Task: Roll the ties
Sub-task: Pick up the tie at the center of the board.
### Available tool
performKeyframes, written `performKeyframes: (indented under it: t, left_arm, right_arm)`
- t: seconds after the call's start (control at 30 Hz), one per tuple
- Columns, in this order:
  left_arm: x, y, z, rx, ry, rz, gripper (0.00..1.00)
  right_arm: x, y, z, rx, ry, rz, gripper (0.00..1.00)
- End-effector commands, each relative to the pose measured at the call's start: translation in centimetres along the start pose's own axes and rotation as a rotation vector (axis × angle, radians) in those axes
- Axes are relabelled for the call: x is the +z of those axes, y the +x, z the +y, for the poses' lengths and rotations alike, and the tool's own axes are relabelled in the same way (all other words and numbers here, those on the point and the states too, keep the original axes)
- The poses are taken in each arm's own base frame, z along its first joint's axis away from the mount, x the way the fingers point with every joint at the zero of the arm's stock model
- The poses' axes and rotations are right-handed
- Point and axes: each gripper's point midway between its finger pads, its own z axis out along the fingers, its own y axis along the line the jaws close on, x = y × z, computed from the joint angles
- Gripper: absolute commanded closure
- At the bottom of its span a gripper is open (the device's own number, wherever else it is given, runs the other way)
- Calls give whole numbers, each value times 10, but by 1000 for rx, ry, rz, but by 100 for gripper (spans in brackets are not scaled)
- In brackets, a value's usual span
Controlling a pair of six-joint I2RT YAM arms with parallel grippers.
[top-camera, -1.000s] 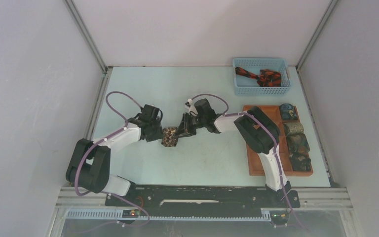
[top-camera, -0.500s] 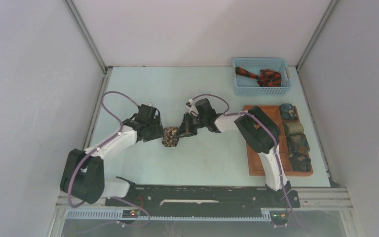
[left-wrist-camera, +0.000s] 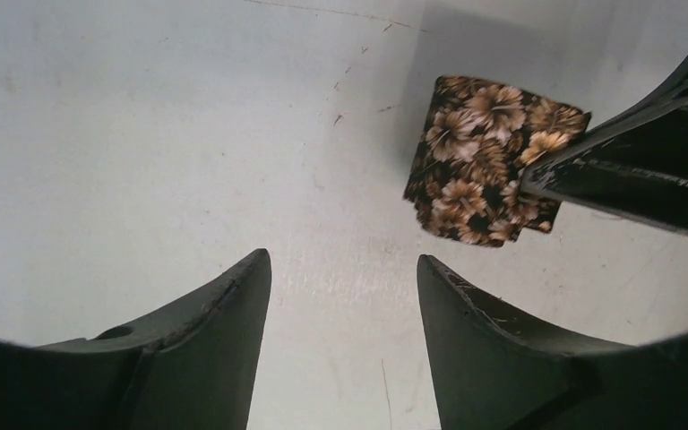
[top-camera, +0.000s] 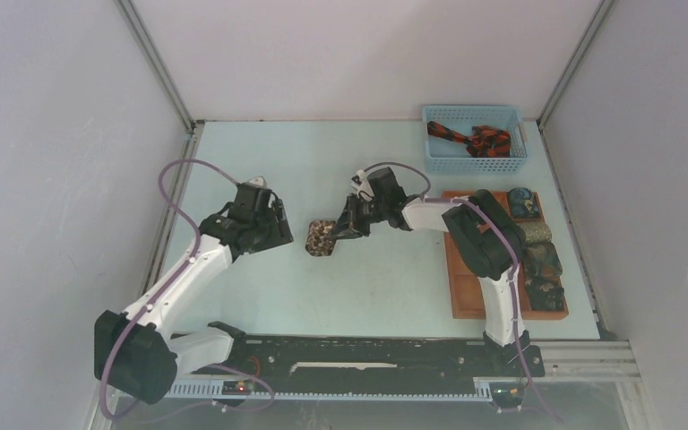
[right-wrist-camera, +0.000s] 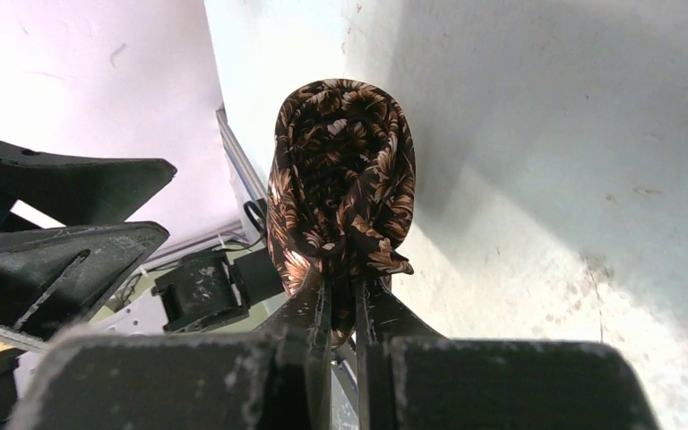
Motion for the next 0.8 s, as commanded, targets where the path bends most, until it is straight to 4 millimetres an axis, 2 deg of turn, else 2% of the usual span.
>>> performKeyframes:
  t: [0.0, 0.2, 0.37, 0.4, 0.63, 0.77]
  left_arm:
    - [-27, -12, 6, 24, -11, -48, 32]
    - [-50, -16, 15, 56, -25, -82, 28]
    - [-67, -20, 23, 77, -24, -134, 3]
    - [-70, -21, 24, 81, -27, -142, 1]
    - [-83, -17, 33, 82, -35, -170, 0]
    - [-89, -13, 43, 92, -73, -172, 0]
  right_arm:
    - [-28, -6, 31, -42, -39, -17, 100]
    - [-55, -16, 37, -33, -24, -47, 100]
    - [-97, -28, 36, -13, 15, -97, 100]
    - [-107, -32, 35, -6, 23, -110, 100]
    - [-180, -50, 31, 20, 58, -244, 100]
    - [-223, -55, 17, 54, 92, -332, 100]
